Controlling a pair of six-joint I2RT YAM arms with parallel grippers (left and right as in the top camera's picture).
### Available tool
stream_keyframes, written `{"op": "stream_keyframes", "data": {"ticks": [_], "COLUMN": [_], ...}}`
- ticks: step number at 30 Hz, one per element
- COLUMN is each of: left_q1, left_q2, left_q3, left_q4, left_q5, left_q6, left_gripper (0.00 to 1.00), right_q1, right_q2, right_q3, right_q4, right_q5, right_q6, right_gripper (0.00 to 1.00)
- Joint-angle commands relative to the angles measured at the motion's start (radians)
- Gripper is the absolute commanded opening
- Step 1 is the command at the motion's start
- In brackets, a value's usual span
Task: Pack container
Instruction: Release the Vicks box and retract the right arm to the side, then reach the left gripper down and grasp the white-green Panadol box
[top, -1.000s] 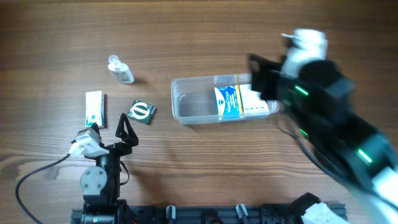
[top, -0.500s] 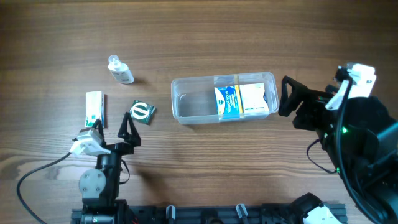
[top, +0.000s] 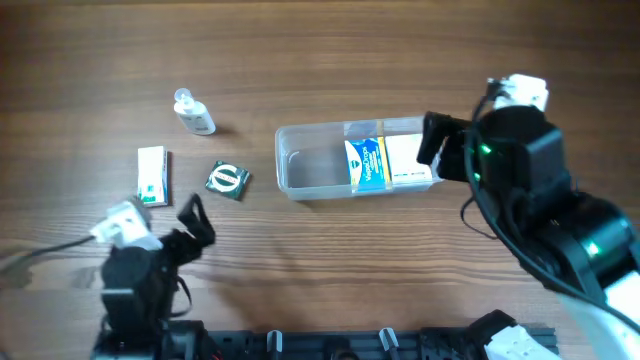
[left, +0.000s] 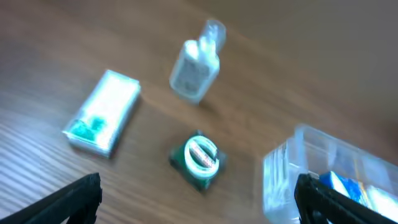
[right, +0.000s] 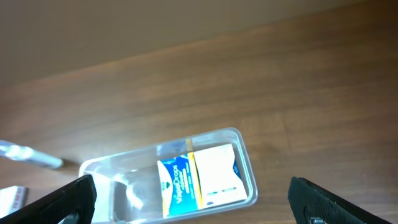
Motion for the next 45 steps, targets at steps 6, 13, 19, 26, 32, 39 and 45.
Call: {"op": "stream_keyframes", "data": {"ticks": [6,13,19,26,32,39,45], "left_q1": [0.005,0.005,0.005,0.005,0.002,0.009,0.066], "left_q2": [0.399,0.598,0.626,0.758,0.948,1.013,1.041], "left_q3": [0.445,0.594,0.594,0.594,0.594,0.594,0.594], "left_q4": [-0.079,-0.254,-0.241,-0.313,-0.32,-0.32,-0.307], "left_q5": [-0.113,-0.113,-0.005,-0.002,0.083,-0.103,-0.117], "left_q6": [0.09,0.127,0.041,0.108,0.214,0.172,0.209], "left_gripper": [0.99,1.0,1.0,1.0,0.98,1.0,1.0], "right_q1": [-0.004,-0.004,-0.004,-0.004,-0.004,-0.004,-0.004], "right_q2": [0.091,-0.119,-0.322,-0.436,-0.435,-0.431,-0.431], "right_q3": [0.0,0.002,0.002,0.002,0.0,0.0,0.0], "right_q4": [0.006,0.06,0.071,-0.013,-0.074,-0.106,-0.106], "right_q5": [-0.004,0.052,0.069,0.069,0.069,0.069,0.069], "right_q6": [0.007,-0.002,-0.046,-0.046,-0.045,-0.045,-0.045], "right_gripper": [1.0,1.0,1.0,1.0,1.0,1.0,1.0]}}
